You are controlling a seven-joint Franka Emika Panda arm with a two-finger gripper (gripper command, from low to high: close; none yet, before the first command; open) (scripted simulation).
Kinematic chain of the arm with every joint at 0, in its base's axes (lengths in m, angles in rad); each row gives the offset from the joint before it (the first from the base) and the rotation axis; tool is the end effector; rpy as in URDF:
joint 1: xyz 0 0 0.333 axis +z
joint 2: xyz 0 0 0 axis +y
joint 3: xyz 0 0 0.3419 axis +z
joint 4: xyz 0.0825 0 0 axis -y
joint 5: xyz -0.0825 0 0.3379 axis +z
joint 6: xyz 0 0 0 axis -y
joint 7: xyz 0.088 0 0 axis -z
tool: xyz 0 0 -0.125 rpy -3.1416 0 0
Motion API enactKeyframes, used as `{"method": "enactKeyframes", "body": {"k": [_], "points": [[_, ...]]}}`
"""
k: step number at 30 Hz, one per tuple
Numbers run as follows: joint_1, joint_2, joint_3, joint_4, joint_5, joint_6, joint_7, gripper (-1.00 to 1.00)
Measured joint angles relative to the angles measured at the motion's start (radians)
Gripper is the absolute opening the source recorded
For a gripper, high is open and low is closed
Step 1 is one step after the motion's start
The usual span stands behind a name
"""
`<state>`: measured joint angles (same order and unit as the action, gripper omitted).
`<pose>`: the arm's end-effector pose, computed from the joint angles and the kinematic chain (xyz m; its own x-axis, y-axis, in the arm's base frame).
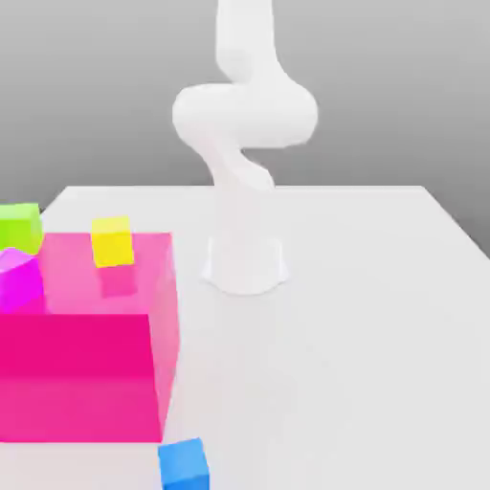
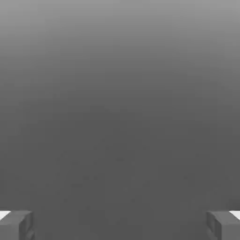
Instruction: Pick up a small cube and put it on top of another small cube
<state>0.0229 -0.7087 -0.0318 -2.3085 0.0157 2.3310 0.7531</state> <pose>0.3293 -0.0072 0.6845 0.5420 -0.7021 0.4618 -0.5104 -0.7116 -0.4828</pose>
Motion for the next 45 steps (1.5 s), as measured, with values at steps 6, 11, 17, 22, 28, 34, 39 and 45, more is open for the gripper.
{"method": "enactKeyframes", "body": {"k": [6,11,17,22,28,34,39,45], "points": [[0.048,0.224,-0.072,-0.021,0.047,0.077,-0.121,0.0],[0.073,0.406,-0.118,-0.038,0.091,0.138,-0.224,0.0],[0.079,0.623,-0.148,-0.058,0.139,0.212,-0.343,0.0],[0.061,0.801,-0.153,-0.076,0.15,0.277,-0.422,0.0],[0.04,1.008,-0.158,-0.091,0.126,0.37,-0.48,0.0],[0.001,1.151,-0.111,-0.066,0.17,0.477,-0.518,-1.0],[-0.001,1.157,-0.108,-0.065,0.171,0.481,-0.519,-1.0],[0.018,0.966,-0.169,-0.085,0.109,0.31,-0.454,-1.0]]}}
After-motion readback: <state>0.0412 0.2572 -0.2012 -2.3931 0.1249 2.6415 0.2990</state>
